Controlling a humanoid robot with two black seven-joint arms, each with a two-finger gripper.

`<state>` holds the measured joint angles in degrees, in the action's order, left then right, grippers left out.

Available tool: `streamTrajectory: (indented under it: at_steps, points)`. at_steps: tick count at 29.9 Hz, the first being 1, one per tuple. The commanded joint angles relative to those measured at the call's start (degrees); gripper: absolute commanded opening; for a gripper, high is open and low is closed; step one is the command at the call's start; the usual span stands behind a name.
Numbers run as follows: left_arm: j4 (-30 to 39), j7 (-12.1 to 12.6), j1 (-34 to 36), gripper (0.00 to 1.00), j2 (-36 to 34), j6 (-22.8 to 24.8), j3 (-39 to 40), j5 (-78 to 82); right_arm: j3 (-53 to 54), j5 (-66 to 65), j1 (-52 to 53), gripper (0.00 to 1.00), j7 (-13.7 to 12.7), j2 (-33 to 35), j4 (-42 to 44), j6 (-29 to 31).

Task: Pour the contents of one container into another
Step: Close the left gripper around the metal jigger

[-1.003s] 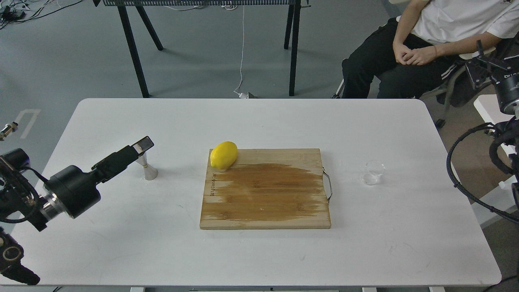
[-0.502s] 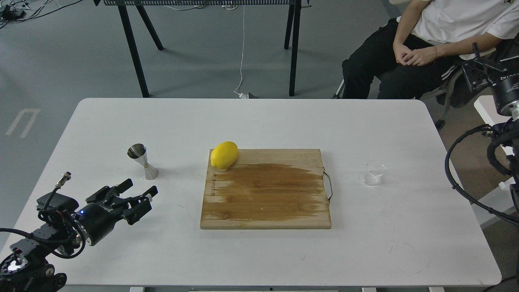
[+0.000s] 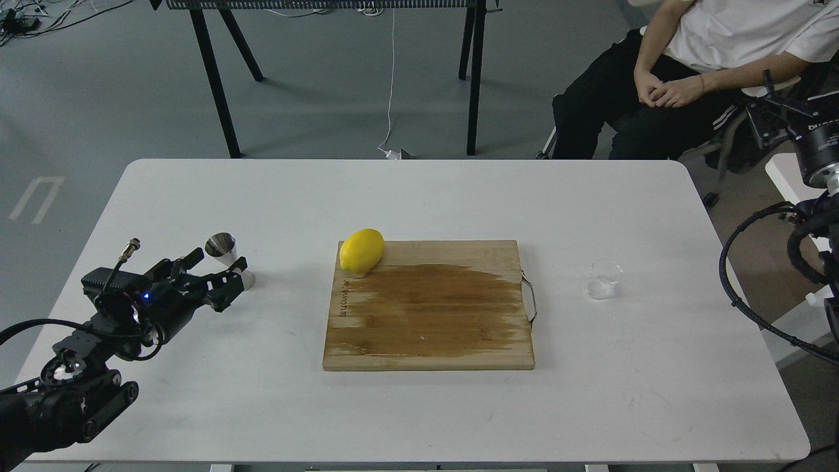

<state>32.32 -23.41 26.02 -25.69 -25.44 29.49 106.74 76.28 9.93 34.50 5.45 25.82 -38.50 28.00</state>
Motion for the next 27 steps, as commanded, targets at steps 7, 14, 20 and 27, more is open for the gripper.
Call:
streamTrajectory:
  at_steps: [7,14,20,27]
  points:
    - [-5.5,-1.3,1.0,0.67,4.4,0.1,-0.1,0.0,-0.1,0.0,-0.1,1.00,0.0,0.0,0.0,0.0]
    - [-6.9,-1.3,1.3,0.32,5.1,-0.4,-0.1,0.0,-0.3,0.0,-0.1,1.00,0.0,-0.1,0.0,0.0]
    - [-6.9,-1.4,1.5,0.09,5.0,-0.4,-0.1,0.0,-0.3,0.0,-0.2,1.00,0.0,-0.2,0.0,0.0]
    - [-4.1,-1.5,5.0,0.09,4.1,-0.7,0.7,-0.2,0.3,0.0,-0.7,1.00,0.0,0.2,0.0,0.0]
